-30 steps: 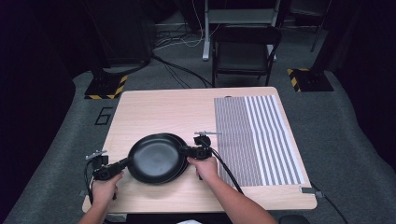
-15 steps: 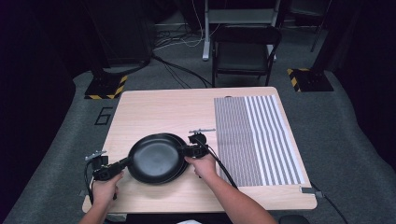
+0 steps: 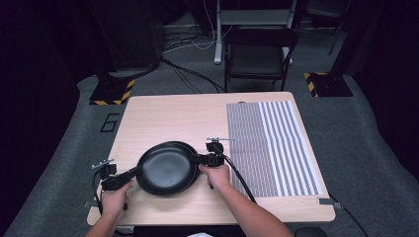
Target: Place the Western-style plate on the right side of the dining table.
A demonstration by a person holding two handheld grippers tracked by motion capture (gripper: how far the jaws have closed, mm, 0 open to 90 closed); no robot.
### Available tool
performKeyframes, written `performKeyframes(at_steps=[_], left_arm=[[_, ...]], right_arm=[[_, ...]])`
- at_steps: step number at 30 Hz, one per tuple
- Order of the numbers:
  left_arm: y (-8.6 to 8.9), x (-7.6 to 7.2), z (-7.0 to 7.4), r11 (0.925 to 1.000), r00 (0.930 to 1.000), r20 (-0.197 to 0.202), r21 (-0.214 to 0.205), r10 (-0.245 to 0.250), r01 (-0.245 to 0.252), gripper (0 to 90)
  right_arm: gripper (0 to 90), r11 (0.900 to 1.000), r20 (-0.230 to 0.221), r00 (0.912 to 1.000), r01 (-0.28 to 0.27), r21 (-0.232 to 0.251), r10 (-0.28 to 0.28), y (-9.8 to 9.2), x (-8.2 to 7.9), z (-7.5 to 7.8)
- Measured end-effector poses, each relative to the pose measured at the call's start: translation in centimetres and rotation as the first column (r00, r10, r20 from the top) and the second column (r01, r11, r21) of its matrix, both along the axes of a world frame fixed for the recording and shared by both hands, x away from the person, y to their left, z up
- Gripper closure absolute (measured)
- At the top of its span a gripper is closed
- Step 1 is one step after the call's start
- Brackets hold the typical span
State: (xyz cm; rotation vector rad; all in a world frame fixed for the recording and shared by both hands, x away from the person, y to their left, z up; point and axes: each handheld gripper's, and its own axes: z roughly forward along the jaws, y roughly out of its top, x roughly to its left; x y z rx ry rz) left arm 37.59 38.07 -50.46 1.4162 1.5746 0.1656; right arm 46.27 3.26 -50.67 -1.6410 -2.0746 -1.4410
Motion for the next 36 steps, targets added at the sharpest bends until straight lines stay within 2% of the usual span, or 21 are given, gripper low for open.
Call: performKeyframes(at_steps=[3,5,6,8,11,13,14,20,27,30,32,36], left_arm=[[-0.1,0.1,0.1,1.0,1.0,0.003,0.005,-0.001,0.001,77.4],[-0.1,0.2,0.3,0.9999,0.9999,0.011,-0.01,0.005,-0.005,78.9],[-0.4,0.4,0.7,0.9999,0.9997,0.026,-0.012,0.003,-0.003,79.5],[-0.7,0.5,0.9,1.0,0.9995,0.032,-0.008,0.0,0.0,80.1],[-1.2,1.0,0.7,0.9999,0.9998,0.015,-0.001,-0.013,0.013,79.6],[-1.4,1.1,0.3,0.9997,0.9998,0.006,-0.012,-0.019,0.019,79.5],[-1.5,1.1,0.2,0.9996,0.9998,0.004,-0.02,-0.02,0.02,79.5],[-2.3,1.6,0.2,0.9991,0.9993,0.005,-0.023,-0.036,0.036,79.5],[-2.5,1.6,0.0,0.9991,0.9996,0.001,-0.03,-0.029,0.029,79.3],[-2.5,1.6,-0.1,0.9994,0.9996,0.008,-0.02,-0.026,0.027,79.4],[-2.4,1.5,-0.3,0.9998,0.9998,-0.001,-0.004,-0.02,0.02,81.1],[-2.4,1.5,-0.4,0.9997,0.9997,-0.003,-0.005,-0.023,0.023,81.5]], right_arm=[[82.4,1.0,0.013,0.9999,0.004,0.006,-0.004,-0.1,-0.3,0.3],[82.8,1.0,0.026,0.9997,0.006,0.005,-0.006,-0.2,-0.4,0.6],[83.0,0.9999,0.042,0.9991,0.007,-0.013,-0.007,-0.4,-0.5,0.8],[83.3,0.9998,0.047,0.9988,0.012,-0.016,-0.011,-0.8,-0.4,0.9],[83.6,0.9997,0.044,0.9988,0.023,-0.011,-0.022,-1.2,-0.3,1.0],[83.9,0.9995,0.043,0.9986,0.032,-0.005,-0.032,-1.6,-0.3,1.2],[83.9,0.9995,0.058,0.9978,0.032,-0.007,-0.032,-1.9,-0.4,1.3],[83.9,0.9991,0.055,0.9977,0.04,0.01,-0.04,-2.9,-0.5,1.3],[83.3,0.9991,0.055,0.9976,0.04,0.014,-0.041,-3.2,-0.6,1.1],[82.7,0.9992,0.055,0.9978,0.036,0.02,-0.037,-3.3,-0.7,0.8],[80.7,0.9993,0.05,0.9984,0.026,0.026,-0.027,-3.4,-0.8,0.5],[77.7,0.9995,0.03,0.9995,0.01,0.031,-0.011,-3.2,-1.0,-0.1]])
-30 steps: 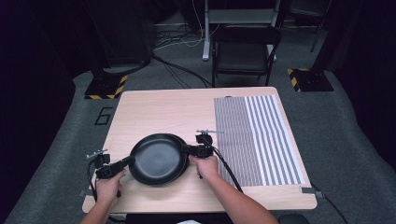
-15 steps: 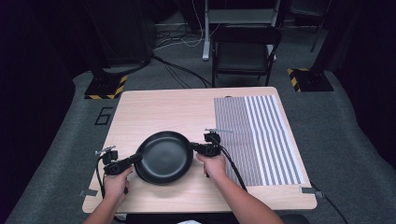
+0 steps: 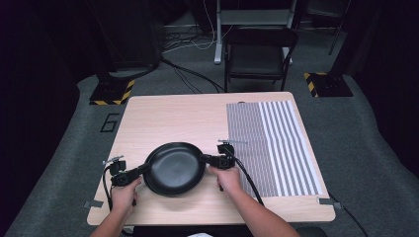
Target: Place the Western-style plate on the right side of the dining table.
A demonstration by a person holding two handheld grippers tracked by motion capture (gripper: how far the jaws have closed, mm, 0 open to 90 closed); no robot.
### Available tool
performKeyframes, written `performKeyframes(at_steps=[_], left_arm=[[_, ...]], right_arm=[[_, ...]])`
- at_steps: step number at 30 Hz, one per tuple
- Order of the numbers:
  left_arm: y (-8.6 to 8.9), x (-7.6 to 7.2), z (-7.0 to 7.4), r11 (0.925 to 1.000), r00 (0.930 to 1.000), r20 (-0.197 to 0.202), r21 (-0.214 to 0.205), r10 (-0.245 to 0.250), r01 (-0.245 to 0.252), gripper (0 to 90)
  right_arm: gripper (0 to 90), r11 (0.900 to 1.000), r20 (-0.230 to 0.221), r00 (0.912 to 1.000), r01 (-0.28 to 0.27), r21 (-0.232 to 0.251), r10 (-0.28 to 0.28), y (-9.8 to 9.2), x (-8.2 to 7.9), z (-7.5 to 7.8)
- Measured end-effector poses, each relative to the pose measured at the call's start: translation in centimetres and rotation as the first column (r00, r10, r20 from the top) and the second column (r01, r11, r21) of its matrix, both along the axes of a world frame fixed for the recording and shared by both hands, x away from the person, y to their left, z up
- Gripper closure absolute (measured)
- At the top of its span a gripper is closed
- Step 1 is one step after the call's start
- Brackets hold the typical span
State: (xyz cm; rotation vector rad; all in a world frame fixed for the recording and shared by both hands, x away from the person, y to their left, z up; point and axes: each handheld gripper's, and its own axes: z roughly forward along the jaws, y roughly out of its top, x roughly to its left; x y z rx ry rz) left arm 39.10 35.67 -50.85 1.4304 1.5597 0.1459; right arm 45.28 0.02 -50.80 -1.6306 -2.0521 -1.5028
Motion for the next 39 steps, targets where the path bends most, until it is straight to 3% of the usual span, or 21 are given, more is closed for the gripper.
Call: performKeyframes(at_steps=[5,7,12,20,27,39], left_arm=[[0.0,0.0,0.0,1.0,1.0,0.005,0.006,-0.004,0.004,81.6],[-0.1,0.0,0.0,1.0,1.0,0.004,0.007,-0.005,0.005,81.5],[-0.1,0.0,0.0,0.9999,0.9999,0.005,0.005,-0.014,0.014,81.5],[-0.4,-0.1,0.2,0.9988,0.9995,0.003,0.04,-0.03,0.03,80.8],[-1.5,0.4,0.0,0.9991,0.9992,0.003,0.012,-0.041,0.041,80.9],[-3.0,1.0,0.0,0.9982,0.9982,0.011,0.008,-0.059,0.059,81.0]], right_arm=[[71.3,0.9999,-0.016,0.9999,-0.006,0.009,0.007,0.1,-0.4,-0.3],[71.0,0.9998,-0.011,0.9998,-0.017,-0.007,0.016,0.1,-1.0,-0.1],[71.3,0.9996,-0.049,0.9984,-0.026,0.013,0.026,-0.3,-2.2,-0.2],[72.4,0.9997,-0.058,0.9983,-0.005,0.023,0.006,-0.5,-2.4,-0.1],[74.8,0.9986,-0.047,0.9988,0.016,0.05,-0.014,-1.6,-1.8,0.6],[76.6,0.9973,-0.04,0.9987,0.033,0.065,-0.031,-3.3,-1.3,1.2]])
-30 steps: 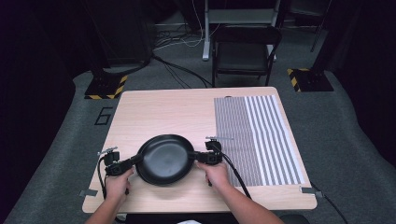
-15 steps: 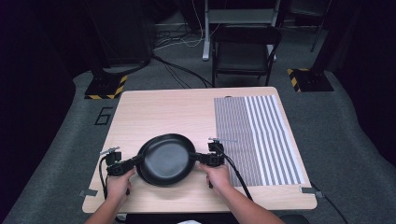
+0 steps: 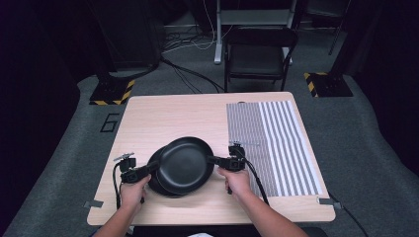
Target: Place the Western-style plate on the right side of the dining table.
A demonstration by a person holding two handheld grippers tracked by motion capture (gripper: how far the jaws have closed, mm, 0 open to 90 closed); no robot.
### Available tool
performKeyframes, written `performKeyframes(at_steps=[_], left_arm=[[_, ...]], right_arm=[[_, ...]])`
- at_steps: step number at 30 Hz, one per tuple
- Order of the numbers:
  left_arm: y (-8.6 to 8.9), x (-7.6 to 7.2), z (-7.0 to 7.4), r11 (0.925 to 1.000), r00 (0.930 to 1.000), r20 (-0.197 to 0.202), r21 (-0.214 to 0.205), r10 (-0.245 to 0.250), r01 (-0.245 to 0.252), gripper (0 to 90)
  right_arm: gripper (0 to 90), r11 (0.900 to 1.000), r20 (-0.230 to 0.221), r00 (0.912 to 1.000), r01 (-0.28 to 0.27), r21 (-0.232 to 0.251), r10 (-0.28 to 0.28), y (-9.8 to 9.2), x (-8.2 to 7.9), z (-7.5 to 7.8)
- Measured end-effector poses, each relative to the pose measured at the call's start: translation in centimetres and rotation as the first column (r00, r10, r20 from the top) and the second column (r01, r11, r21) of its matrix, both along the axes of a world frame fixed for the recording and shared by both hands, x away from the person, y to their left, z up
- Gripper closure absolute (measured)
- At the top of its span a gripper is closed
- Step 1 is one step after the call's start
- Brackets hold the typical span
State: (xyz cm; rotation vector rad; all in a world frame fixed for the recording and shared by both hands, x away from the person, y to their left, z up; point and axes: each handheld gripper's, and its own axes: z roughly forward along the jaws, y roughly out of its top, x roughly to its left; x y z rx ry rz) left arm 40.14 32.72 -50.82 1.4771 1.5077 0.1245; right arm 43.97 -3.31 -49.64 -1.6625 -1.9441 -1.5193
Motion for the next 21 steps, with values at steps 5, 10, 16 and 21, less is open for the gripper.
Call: performKeyframes(at_steps=[5,10,16,21], left_arm=[[-0.5,0.3,-0.1,0.9998,0.9998,-0.001,0.0,-0.019,0.019,80.7],[-0.8,0.3,-0.2,0.9993,0.9996,0.002,0.025,-0.027,0.027,79.3],[-1.3,0.2,-0.4,0.9981,0.9978,-0.026,0.01,-0.06,0.061,67.2],[-1.1,0.0,-0.5,0.9979,0.9973,-0.035,-0.011,-0.064,0.064,68.0]], right_arm=[[76.7,0.9999,0.005,0.9999,0.014,-0.007,-0.014,-0.7,0.1,0.0],[75.7,0.9996,-0.001,0.9996,0.027,-0.005,-0.027,-1.1,0.3,-0.2],[76.2,0.9996,0.006,0.9996,0.028,0.005,-0.028,-1.1,0.3,-0.4],[76.2,0.9997,0.009,0.9996,0.025,0.008,-0.025,-1.1,0.3,-0.4]])
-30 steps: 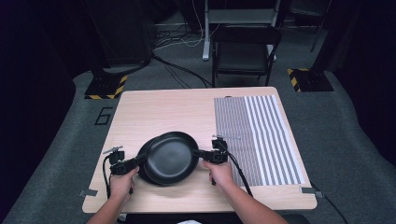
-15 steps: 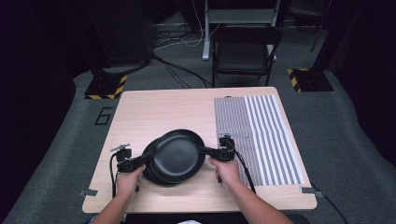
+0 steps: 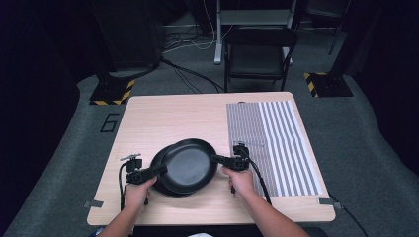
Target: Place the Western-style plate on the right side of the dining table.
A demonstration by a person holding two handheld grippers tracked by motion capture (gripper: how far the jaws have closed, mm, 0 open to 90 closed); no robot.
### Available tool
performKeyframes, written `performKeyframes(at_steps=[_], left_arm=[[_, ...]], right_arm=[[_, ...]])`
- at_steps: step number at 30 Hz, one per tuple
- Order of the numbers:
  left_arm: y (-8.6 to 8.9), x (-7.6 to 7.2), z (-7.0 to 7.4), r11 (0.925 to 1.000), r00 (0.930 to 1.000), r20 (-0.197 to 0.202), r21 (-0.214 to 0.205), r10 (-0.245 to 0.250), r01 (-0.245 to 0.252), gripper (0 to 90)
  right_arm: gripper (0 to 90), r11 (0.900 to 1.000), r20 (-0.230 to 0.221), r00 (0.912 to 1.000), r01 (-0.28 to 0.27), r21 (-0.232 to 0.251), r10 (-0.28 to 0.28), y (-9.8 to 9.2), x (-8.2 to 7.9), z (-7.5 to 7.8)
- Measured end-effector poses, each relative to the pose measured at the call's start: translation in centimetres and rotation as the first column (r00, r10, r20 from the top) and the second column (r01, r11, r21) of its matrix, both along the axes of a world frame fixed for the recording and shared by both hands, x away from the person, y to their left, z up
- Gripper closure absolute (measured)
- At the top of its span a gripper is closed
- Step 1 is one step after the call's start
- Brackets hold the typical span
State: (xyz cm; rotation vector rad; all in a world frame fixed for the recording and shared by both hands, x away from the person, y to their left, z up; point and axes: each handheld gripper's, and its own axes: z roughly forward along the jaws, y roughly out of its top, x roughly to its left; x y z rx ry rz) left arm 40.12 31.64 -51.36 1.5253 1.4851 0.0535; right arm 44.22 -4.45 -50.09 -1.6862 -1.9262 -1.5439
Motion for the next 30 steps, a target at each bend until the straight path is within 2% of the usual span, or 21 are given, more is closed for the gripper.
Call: performKeyframes(at_steps=[2,7,12,15,16,19,20,23,24,30], left_arm=[[0.1,-0.1,-0.1,0.9999,1.0,-0.006,-0.016,0.002,-0.002,69.1],[0.3,-0.2,-0.1,0.9999,0.9999,-0.01,-0.009,-0.006,0.006,71.6],[0.4,-0.2,-0.4,0.9984,0.9995,-0.026,-0.053,0.02,-0.021,74.6],[0.6,-0.3,-0.5,0.9965,0.9994,-0.017,-0.077,0.03,-0.031,76.7],[0.6,-0.2,-0.5,0.9961,0.9993,-0.018,-0.081,0.034,-0.035,77.6],[0.6,-0.2,-0.4,0.9961,0.9992,-0.019,-0.081,0.034,-0.036,77.8],[0.6,-0.1,-0.3,0.9956,0.9992,-0.024,-0.087,0.033,-0.035,78.0],[0.6,0.0,0.0,0.9953,0.9993,-0.014,-0.09,0.034,-0.035,79.1],[0.5,0.0,0.5,0.9957,0.9994,0.006,-0.086,0.034,-0.034,79.6],[0.1,0.3,1.3,0.9979,0.9996,0.013,-0.059,0.026,-0.025,80.1]], right_arm=[[76.3,1.0,0.006,1.0,0.002,0.003,-0.002,0.0,0.0,-0.1],[76.5,1.0,0.008,0.9999,0.006,0.001,-0.006,0.0,0.0,-0.1],[76.5,1.0,0.007,1.0,0.007,0.004,-0.007,0.1,-0.1,-0.1],[76.5,0.9996,-0.013,0.9999,-0.008,0.029,0.008,0.1,0.0,-0.1],[76.7,0.9988,-0.033,0.9992,-0.021,0.043,0.023,0.1,0.0,-0.1],[77.0,0.999,-0.036,0.9991,-0.018,0.04,0.02,0.1,0.0,-0.2],[77.7,0.9986,-0.061,0.9981,-0.004,0.053,0.007,0.1,0.0,-0.1],[78.6,0.9988,-0.064,0.998,0.003,0.048,0.0,0.2,-0.1,-0.1],[80.0,0.9989,-0.064,0.9979,0.009,0.046,-0.006,0.2,-0.1,0.0],[82.0,0.9989,-0.055,0.9983,0.02,0.041,-0.018,0.0,-0.1,0.6]])
